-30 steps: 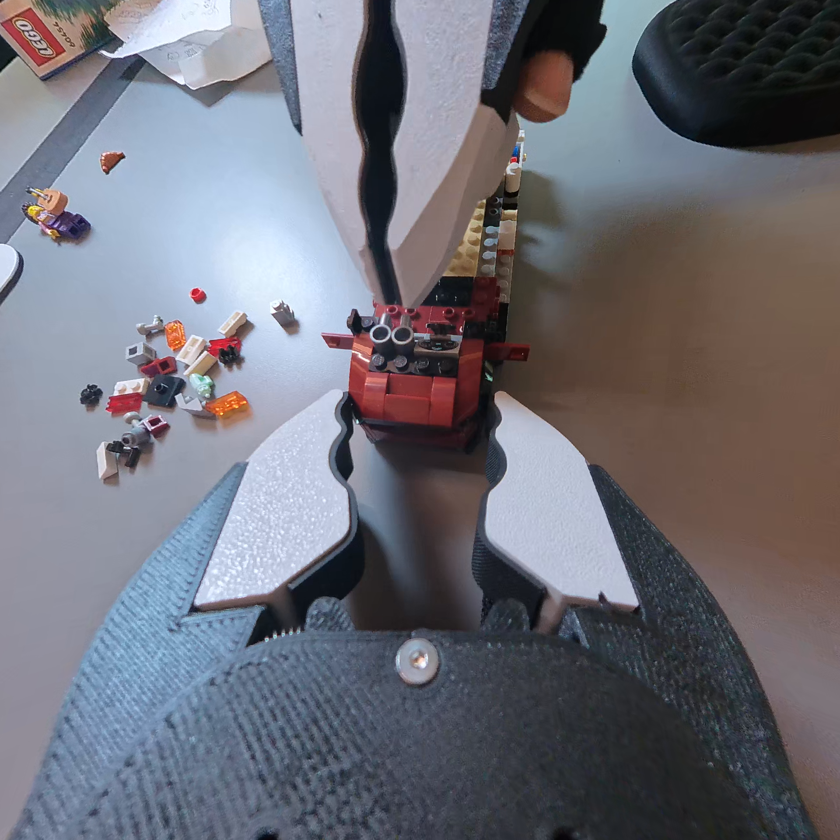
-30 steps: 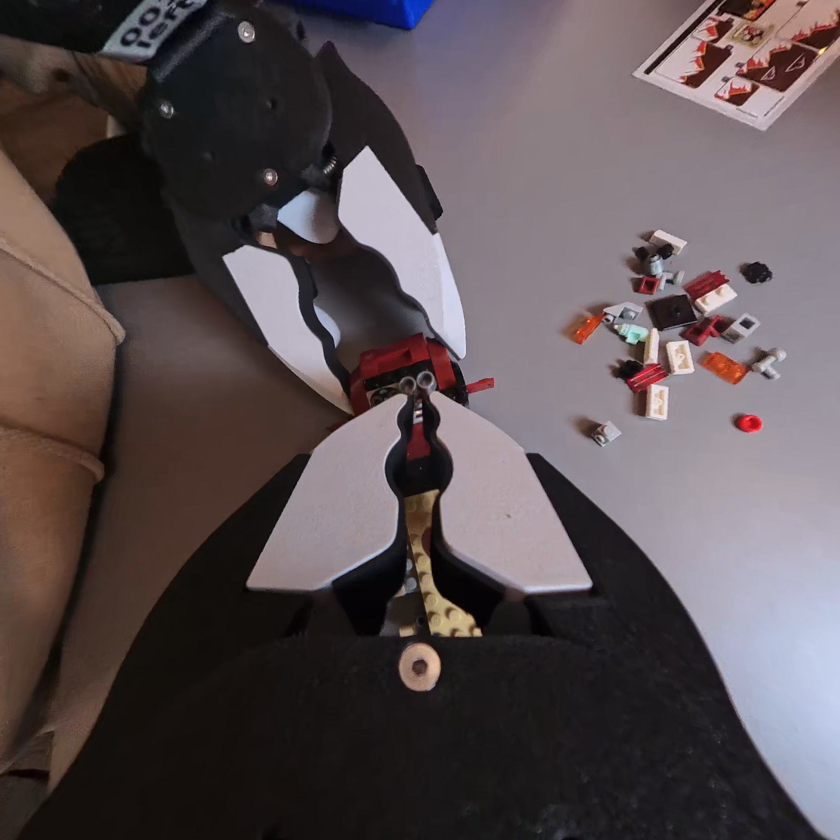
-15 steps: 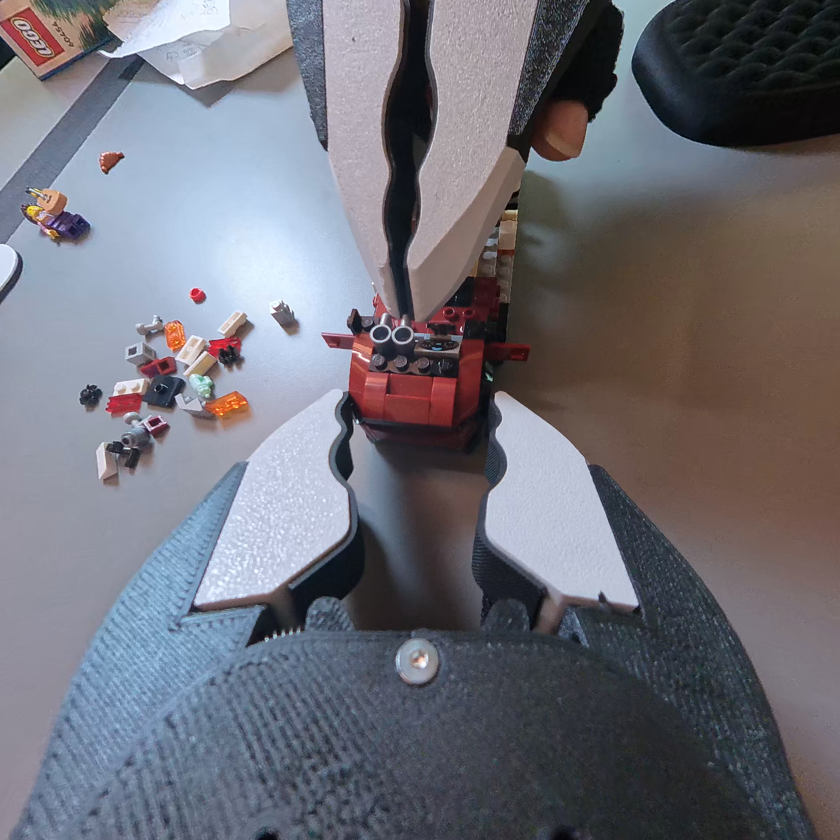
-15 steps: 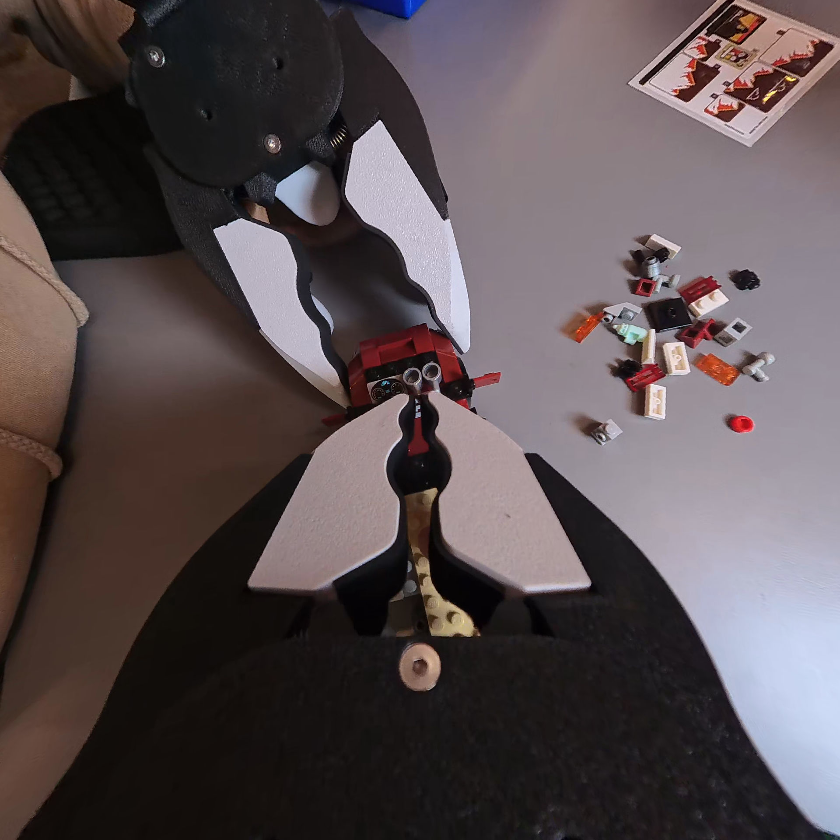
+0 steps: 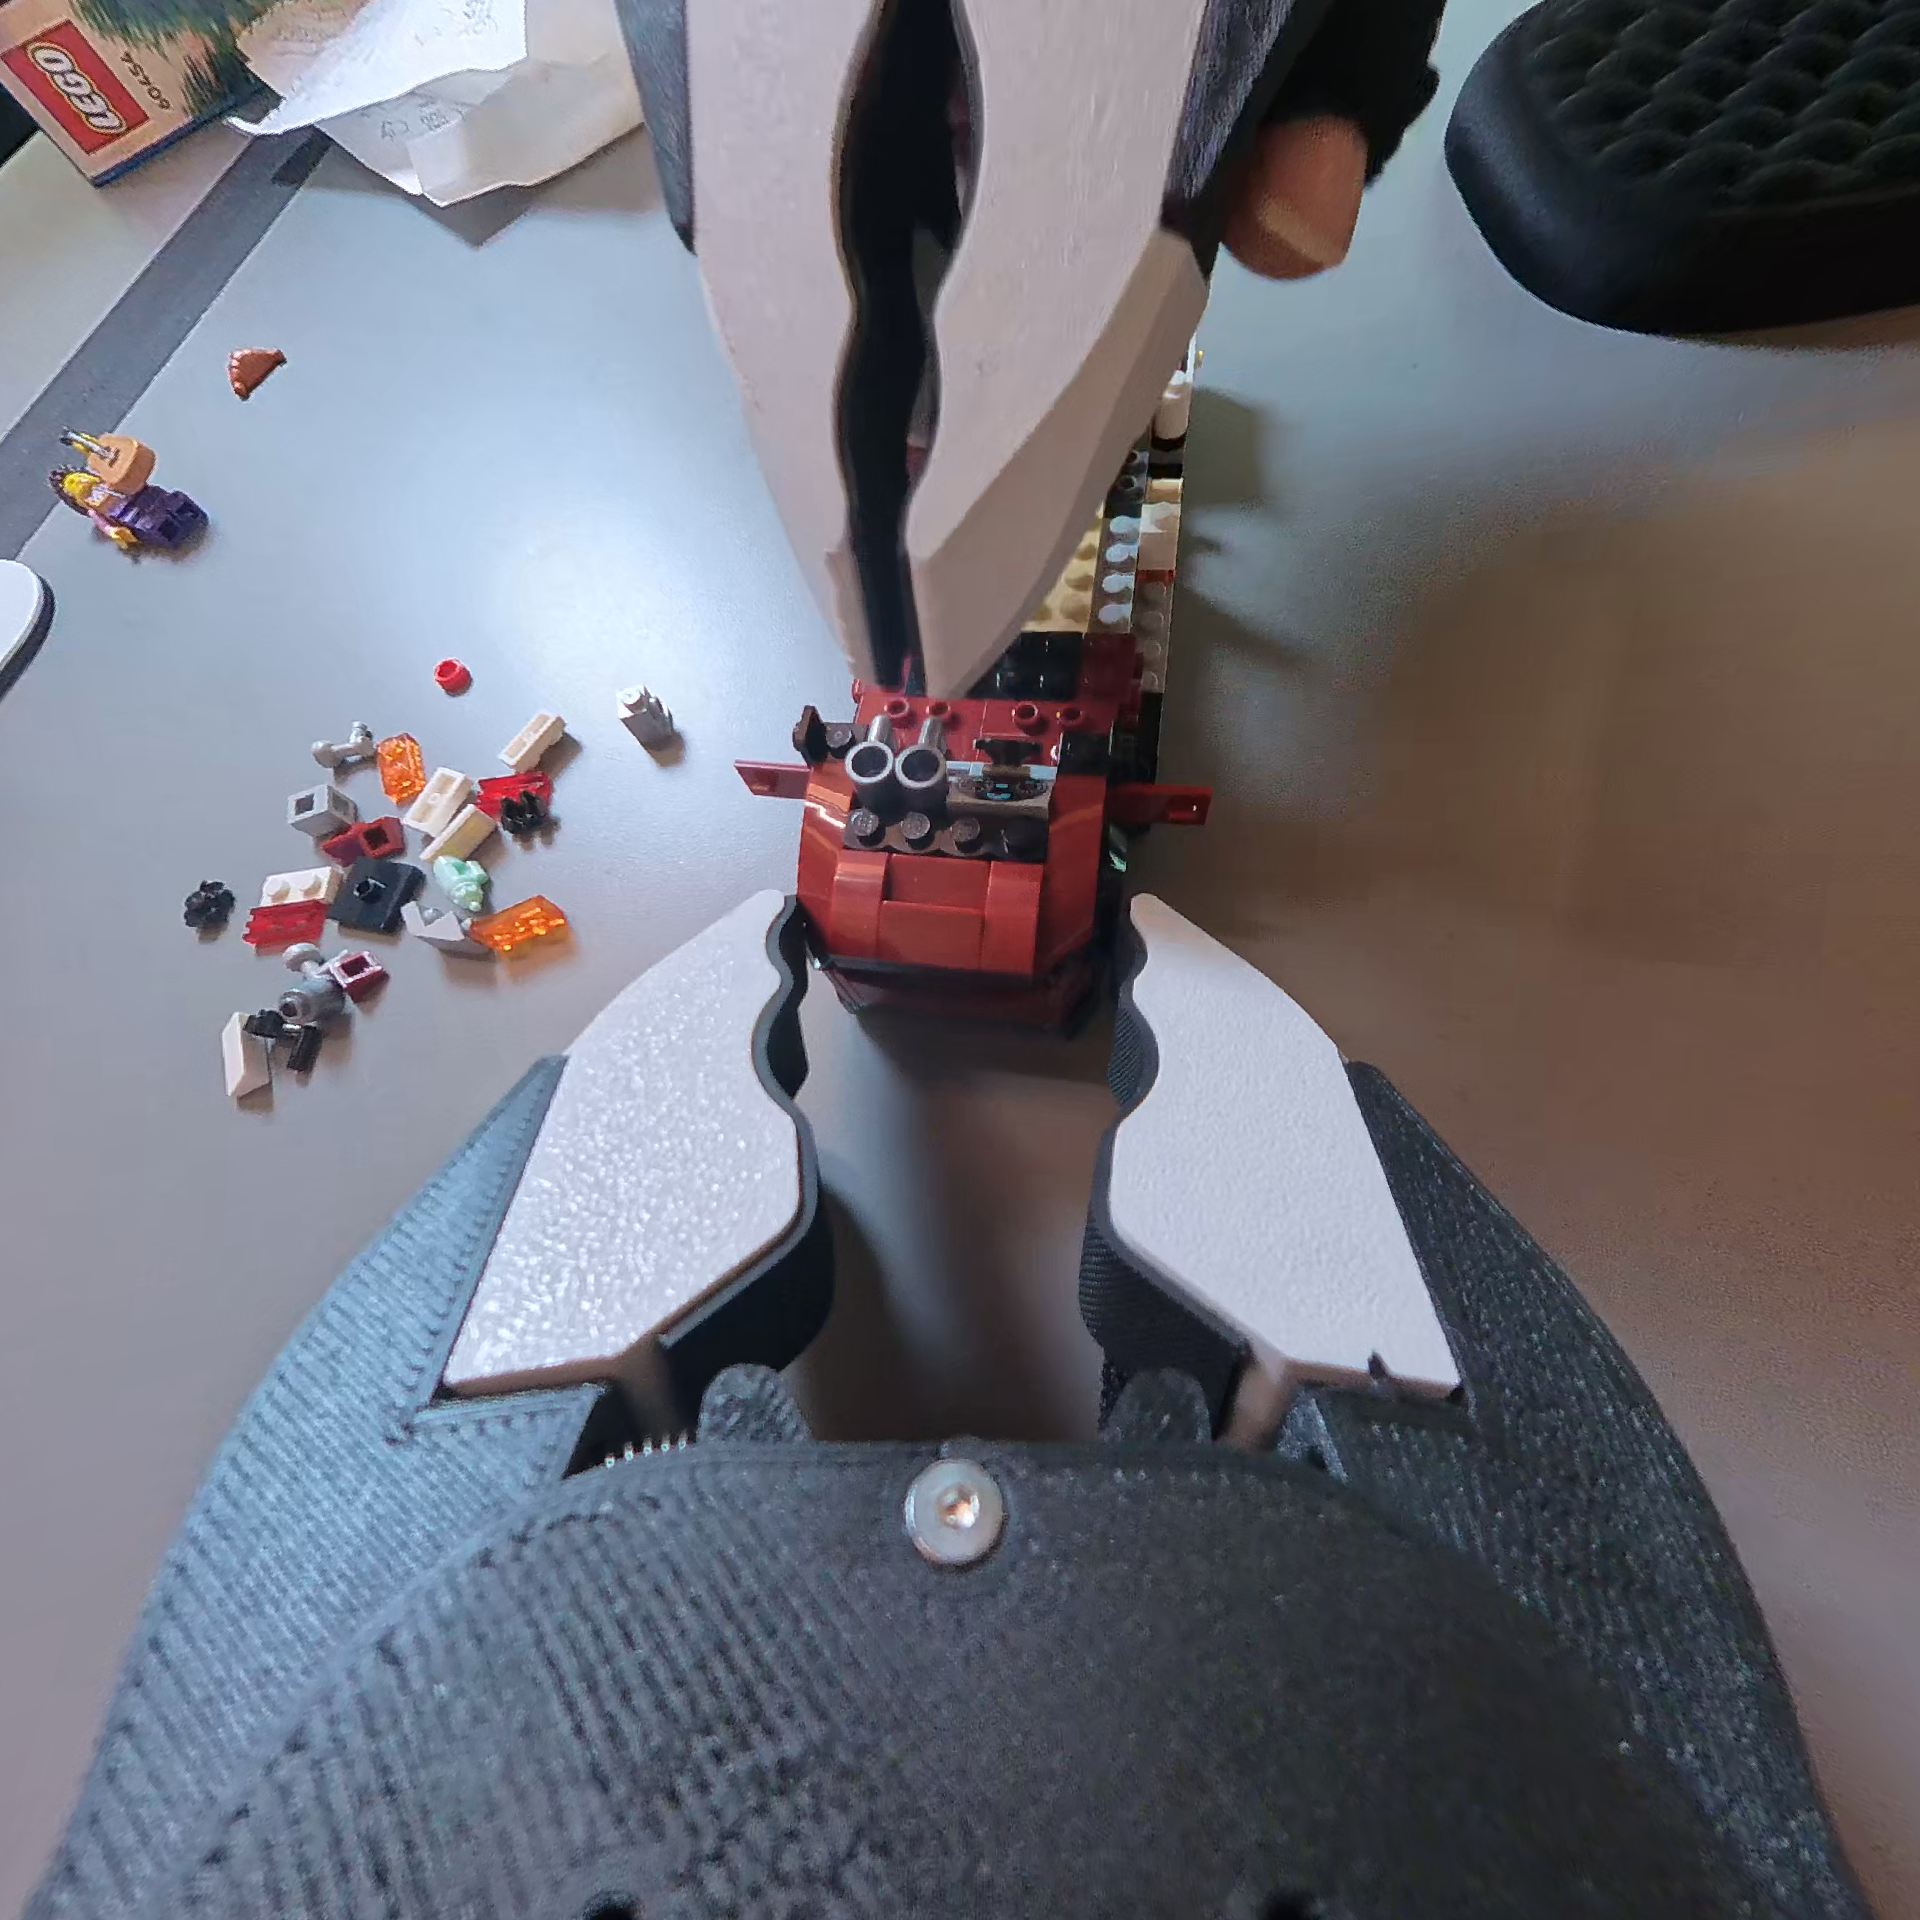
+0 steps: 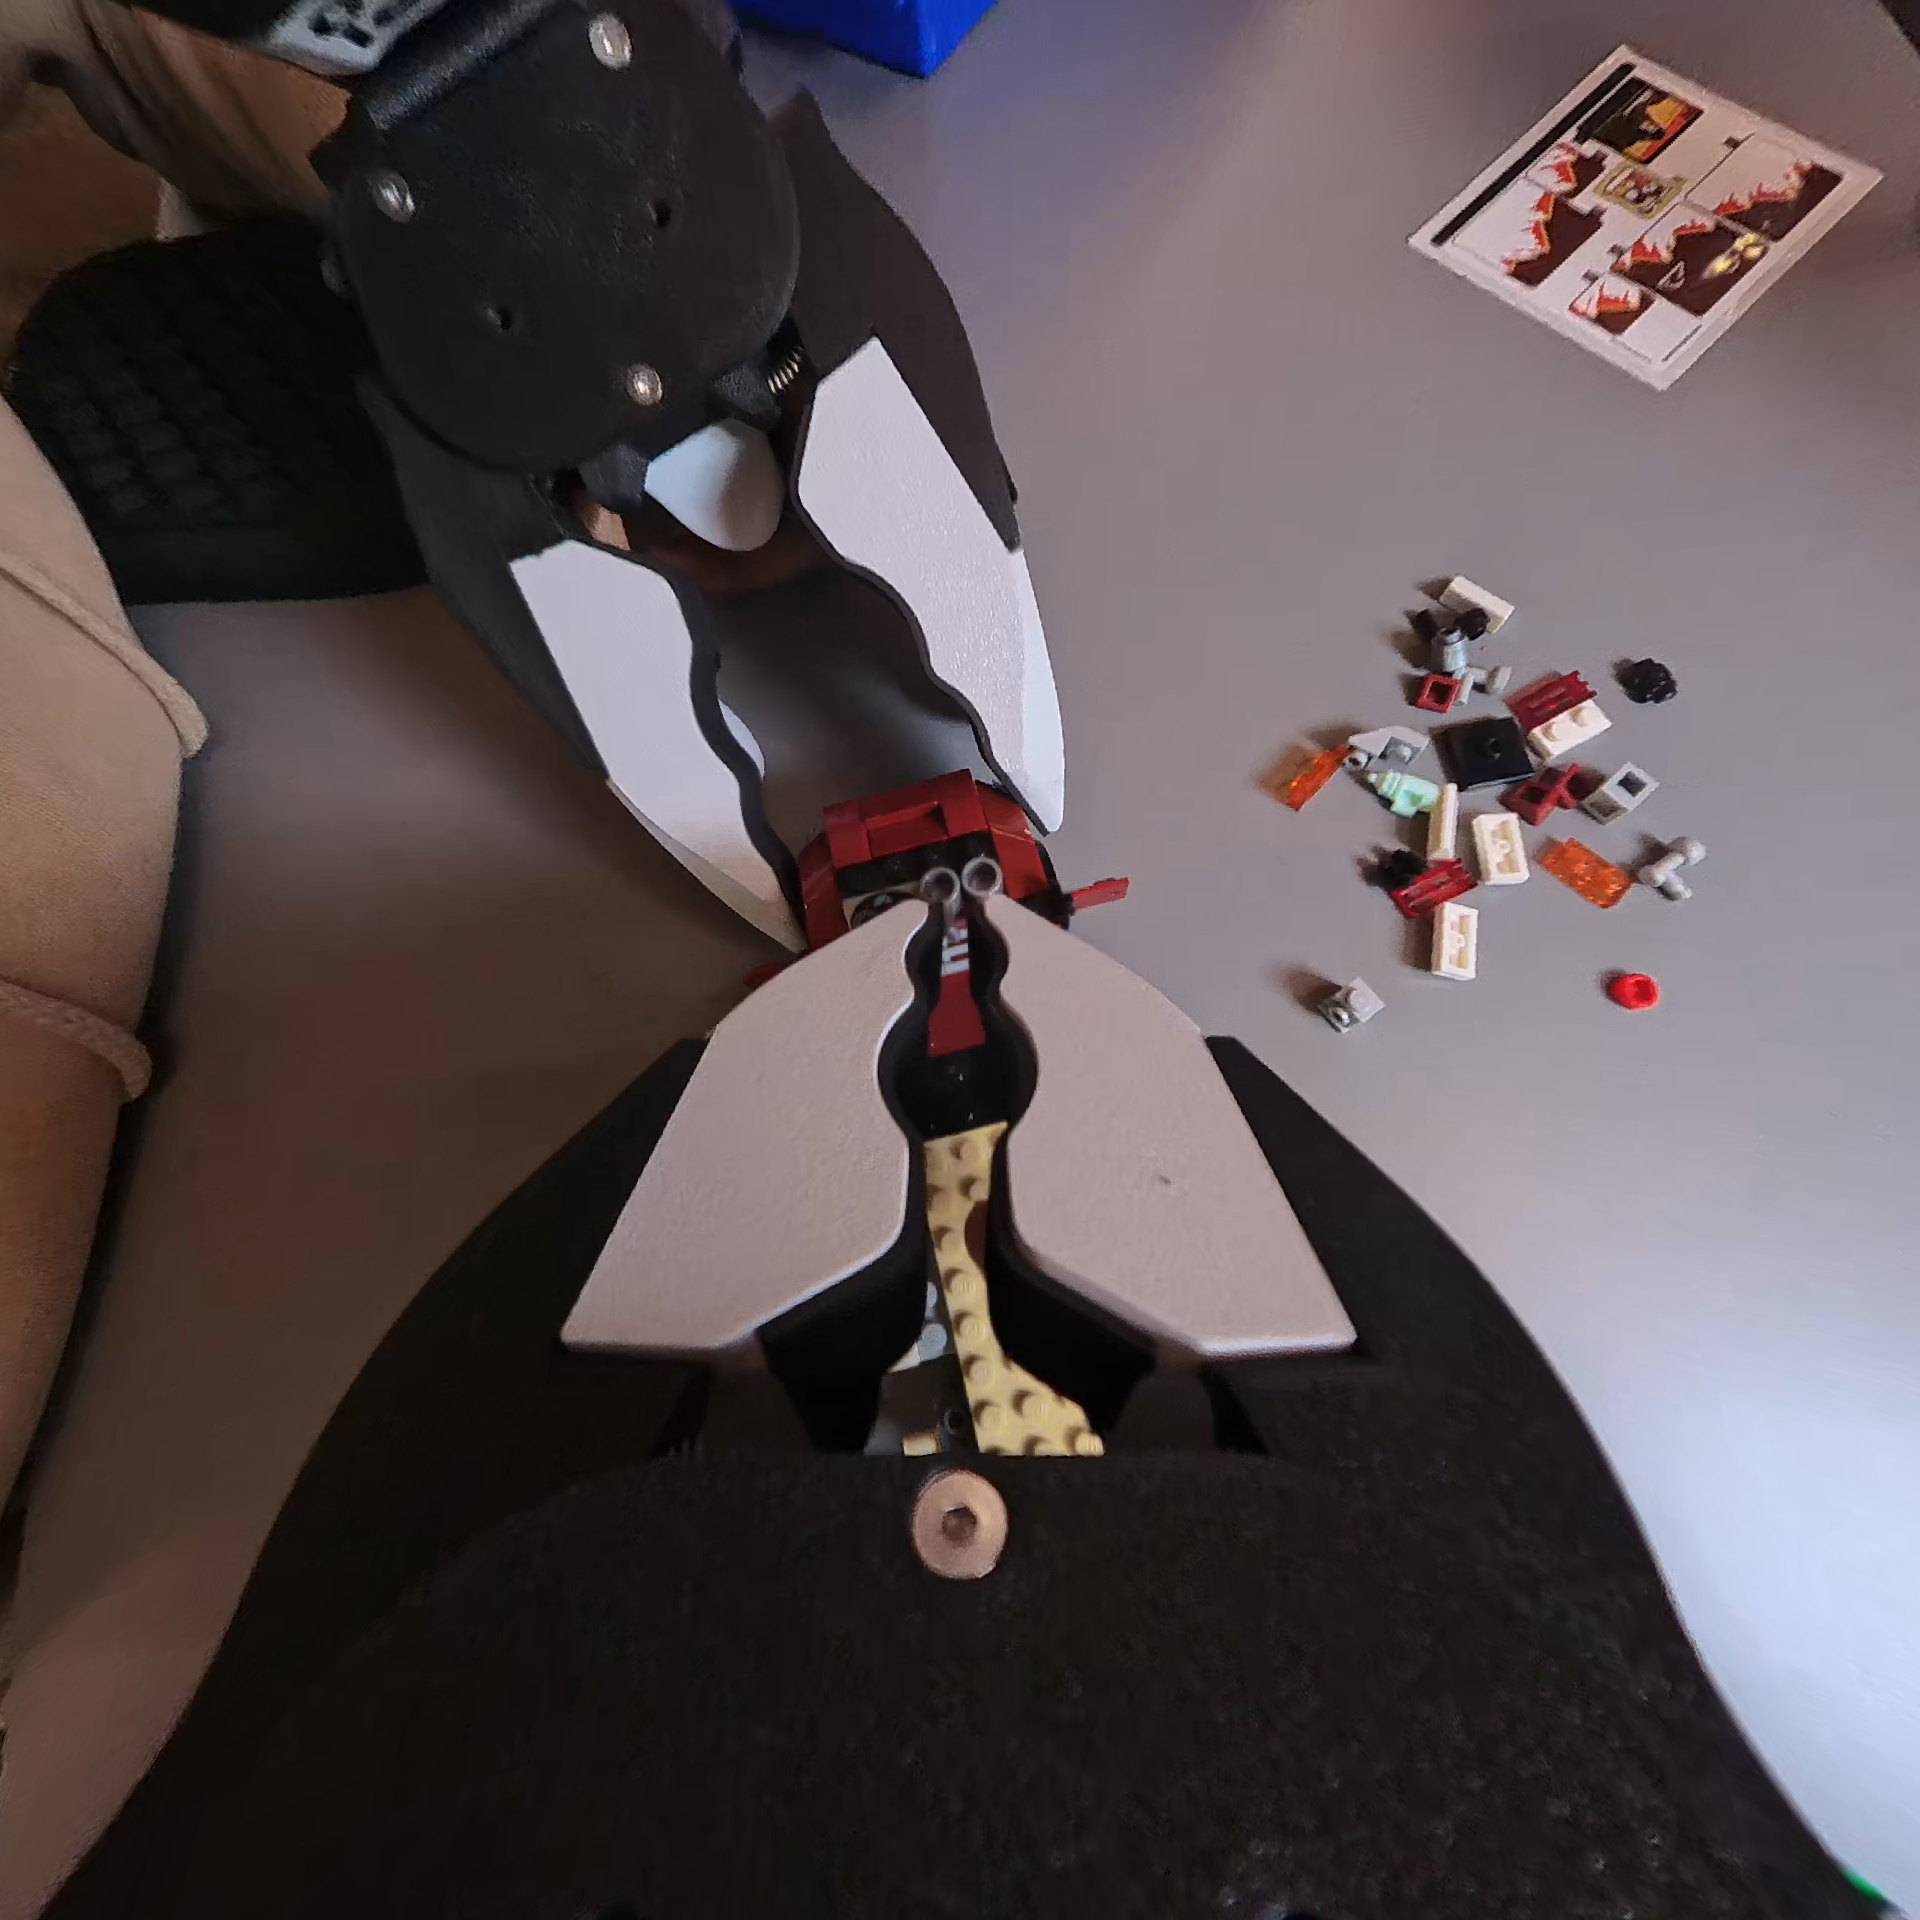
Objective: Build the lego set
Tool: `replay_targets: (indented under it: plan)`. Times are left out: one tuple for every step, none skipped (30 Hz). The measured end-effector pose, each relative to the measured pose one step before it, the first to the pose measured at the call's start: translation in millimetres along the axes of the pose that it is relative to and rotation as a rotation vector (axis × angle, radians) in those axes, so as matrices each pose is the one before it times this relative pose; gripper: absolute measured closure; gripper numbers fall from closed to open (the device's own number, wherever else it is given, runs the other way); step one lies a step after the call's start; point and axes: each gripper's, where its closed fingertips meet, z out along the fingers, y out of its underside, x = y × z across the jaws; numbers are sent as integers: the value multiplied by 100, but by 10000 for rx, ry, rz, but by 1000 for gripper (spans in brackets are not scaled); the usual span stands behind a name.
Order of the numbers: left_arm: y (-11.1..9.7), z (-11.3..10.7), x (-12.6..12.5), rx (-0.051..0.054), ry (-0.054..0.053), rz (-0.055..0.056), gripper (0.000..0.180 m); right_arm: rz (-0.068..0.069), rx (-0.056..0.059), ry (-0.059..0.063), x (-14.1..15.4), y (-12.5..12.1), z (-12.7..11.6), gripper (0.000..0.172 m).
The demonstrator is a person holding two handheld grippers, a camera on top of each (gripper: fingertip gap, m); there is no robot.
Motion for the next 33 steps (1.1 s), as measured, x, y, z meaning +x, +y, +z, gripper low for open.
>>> replay_targets:
  plan:
    - [-5, 4, 9, 0, -2, 2, 123, -15, 83, 21, 18, -472, -120, 167]
    - [-1, 4, -6, 0, 2, -2, 123, -81, -37, 75, 35, -242, 75, 166]
    - [0, 0, 2, 0, 1, -1, 123, -155, -178, 65, -4, 39, 245, 165]
    - [0, 0, 2, 0, 1, -1, 123, -132, -225, 30, -67, 158, 310, 164]
    - [0, 0, -4, 0, -2, 3, 123, -46, -155, -33, -100, 106, 296, 162]
    - [1, -4, 3, 0, -3, 4, 123, 16, -114, -34, -47, 71, 222, 161]
    - [-1, 1, -4, 1, -2, 2, 123, 9, -105, 48, 110, 55, 112, 162]
    - [1, -1, -5, -1, -2, 4, 123, -20, -53, 32, 74, -4, 3, 162]
    - [0, 0, -1, 0, 0, 1, 123, -16, -67, 5, 27, 1, 6, 163]
    - [0, 0, 4, 0, 2, -2, 123, -15, -61, 4, 4, 7, -3, 163]
    - [-10, -2, -4, 0, 3, -4, 123, 0, -50, -10, -4, 14, -3, 163]
    - [0, 0, 3, 0, 2, -1, 123, 28, -43, -14, 11, 18, -13, 163]
    - [-2, 4, -8, 1, 2, 3, 123, 37, -31, 19, 78, 38, -25, 165]
    - [1, 0, 1, -1, 1, -1, 123, -5, -39, 18, 57, 57, -36, 166]
    - [0, 0, -5, 0, -3, 3, 123, -43, -51, 29, 28, 45, -15, 167]
    - [1, -4, 2, 0, -4, 4, 123, -103, -85, 67, 9, 33, 2, 167]
    - [-1, 4, -3, 0, 3, -4, 123, -192, -141, 110, 9, 17, 12, 167]
    - [-8, -6, 0, 0, 1, -1, 123, -168, -155, 109, 2, 0, 8, 167]
    - [-6, 7, -1, 0, -2, 2, 123, -72, -141, 47, -5, 6, 16, 167]
    - [9, 2, -1, 0, -5, 6, 123, -9, -115, -24, -52, 3, 8, 166]
    - [-8, -6, 0, 0, 0, -1, 123, -27, -101, -15, -8, 6, 12, 166]
    - [3, 13, 1, 0, -2, 3, 123, -76, -111, 12, -8, -5, 7, 166]
    - [1, -4, 2, 0, -3, 3, 123, -79, -127, 28, -3, 4, 14, 166]
    - [1, -4, 3, 0, -3, 3, 123, -58, -128, 28, -7, 11, 5, 166]
    - [-6, 7, 0, 0, -2, 2, 123, -53, -102, 21, 0, 10, -1, 166]
    - [0, 0, -1, 0, 0, 0, 123, -54, -78, 22, 1, 8, 6, 166]
    - [0, 0, -2, 0, -1, 1, 123, -63, -92, 32, -9, 20, 9, 166]
    - [1, -4, 7, 0, -1, 1, 123, -87, -105, 33, -10, 12, 0, 166]
    - [-1, 4, -6, 0, 2, -2, 123, -50, -92, 3, 6, 3, -4, 166]
    - [0, 0, 3, 0, 2, -2, 123, -9, -68, -20, -5, 4, 6, 166]
    - [0, 0, 1, 0, 1, 0, 123, 5, -31, -43, -27, 0, 5, 166]
    - [-7, 5, 19, 2, 8, 6, 123, 3, -4, -89, -127, -9, 52, 169]
    - [19, -11, -1, -2, -5, 15, 123, 40, -13, -91, -169, 40, 68, 170]
